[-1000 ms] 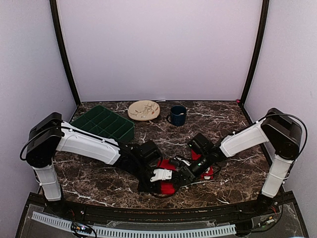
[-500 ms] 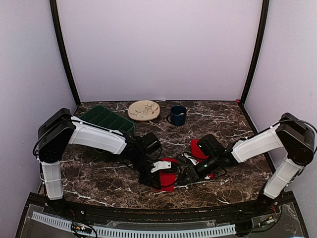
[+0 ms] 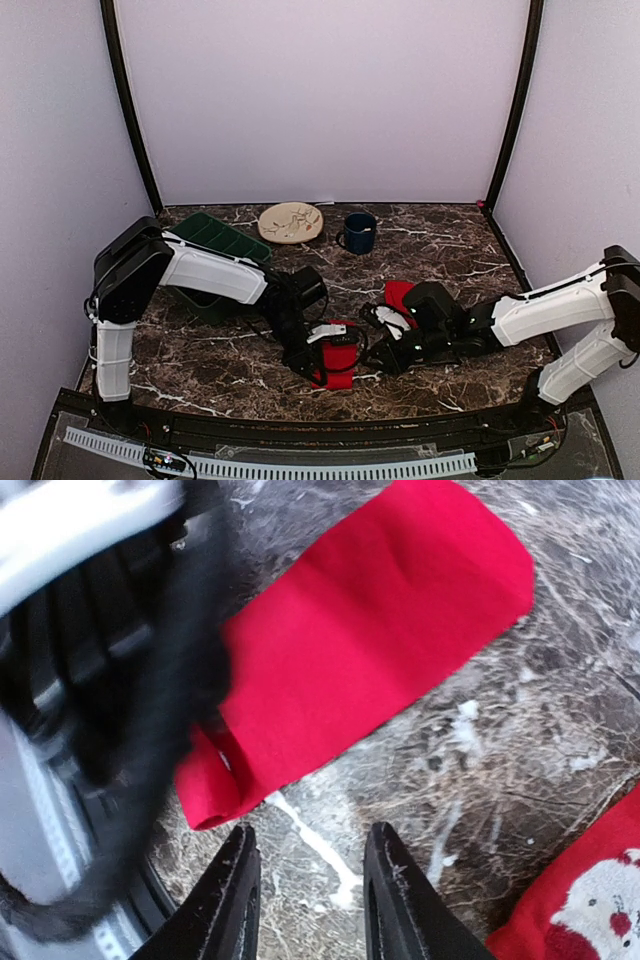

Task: Roll the socks
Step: Roll the sock at the center of the board.

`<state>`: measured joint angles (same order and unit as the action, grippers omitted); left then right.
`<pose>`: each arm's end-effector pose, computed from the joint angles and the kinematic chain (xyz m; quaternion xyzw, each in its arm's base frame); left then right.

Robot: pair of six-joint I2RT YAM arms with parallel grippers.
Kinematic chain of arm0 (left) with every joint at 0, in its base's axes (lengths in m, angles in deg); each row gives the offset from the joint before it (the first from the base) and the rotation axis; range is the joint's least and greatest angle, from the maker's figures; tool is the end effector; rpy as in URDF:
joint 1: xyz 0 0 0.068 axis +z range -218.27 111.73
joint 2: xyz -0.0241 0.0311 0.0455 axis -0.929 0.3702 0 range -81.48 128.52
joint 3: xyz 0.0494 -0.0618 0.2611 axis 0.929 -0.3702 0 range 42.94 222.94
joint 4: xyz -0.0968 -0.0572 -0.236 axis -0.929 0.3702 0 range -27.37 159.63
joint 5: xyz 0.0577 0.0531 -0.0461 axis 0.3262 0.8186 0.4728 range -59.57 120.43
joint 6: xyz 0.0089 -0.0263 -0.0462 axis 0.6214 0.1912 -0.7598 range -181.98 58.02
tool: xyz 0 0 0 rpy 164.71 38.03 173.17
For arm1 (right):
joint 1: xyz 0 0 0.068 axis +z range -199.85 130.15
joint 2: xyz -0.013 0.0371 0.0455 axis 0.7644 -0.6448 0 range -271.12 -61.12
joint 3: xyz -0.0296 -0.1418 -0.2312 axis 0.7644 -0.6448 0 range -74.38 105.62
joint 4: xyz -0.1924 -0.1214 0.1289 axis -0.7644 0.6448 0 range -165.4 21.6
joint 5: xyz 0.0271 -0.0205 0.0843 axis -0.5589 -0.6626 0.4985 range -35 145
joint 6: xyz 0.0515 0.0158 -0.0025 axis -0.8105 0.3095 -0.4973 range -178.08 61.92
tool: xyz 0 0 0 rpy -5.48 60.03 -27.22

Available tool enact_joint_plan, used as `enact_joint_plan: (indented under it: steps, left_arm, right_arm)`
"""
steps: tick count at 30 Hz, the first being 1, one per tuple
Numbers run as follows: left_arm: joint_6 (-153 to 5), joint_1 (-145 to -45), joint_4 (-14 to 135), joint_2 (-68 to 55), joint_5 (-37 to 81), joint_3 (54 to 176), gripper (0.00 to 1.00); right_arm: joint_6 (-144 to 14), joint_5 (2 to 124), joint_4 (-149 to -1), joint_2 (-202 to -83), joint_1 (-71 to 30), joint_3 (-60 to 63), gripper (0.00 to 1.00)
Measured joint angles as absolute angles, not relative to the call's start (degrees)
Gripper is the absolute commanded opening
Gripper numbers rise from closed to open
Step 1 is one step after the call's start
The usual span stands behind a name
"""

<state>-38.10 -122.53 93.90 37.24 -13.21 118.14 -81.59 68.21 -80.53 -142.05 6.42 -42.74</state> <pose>0.2090 -0.3326 0.1235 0.6182 0.6834 -0.3878 0.0221 0.1386 0.2220 0.1519 -0.3010 0.8652 0.3294 0.2288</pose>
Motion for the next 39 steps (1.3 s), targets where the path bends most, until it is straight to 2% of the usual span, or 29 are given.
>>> enact_joint_plan:
  steps: [11,21,31,39]
  left_arm:
    - [-38.5,-120.9,97.7,40.3,-18.3,120.7,0.07]
    - [-38.4,-120.3,100.8,42.7,-20.7,123.3,0.07]
    - [-38.4,-120.2,102.0,43.3,-21.5,123.9,0.07]
    - [-38.4,-120.0,102.3,43.4,-21.7,124.0,0.07]
  right_arm:
    - [-75.3,53.8,-79.0,-139.1,17.2,-42.7,0.37]
    - [-68.5,50.5,-75.7,-143.3,23.2,-38.1,0.4]
    - [-62.9,48.7,-74.0,-147.5,24.0,-35.0,0.44]
    - [-60.4,48.5,-73.6,-150.2,24.1,-33.8,0.44]
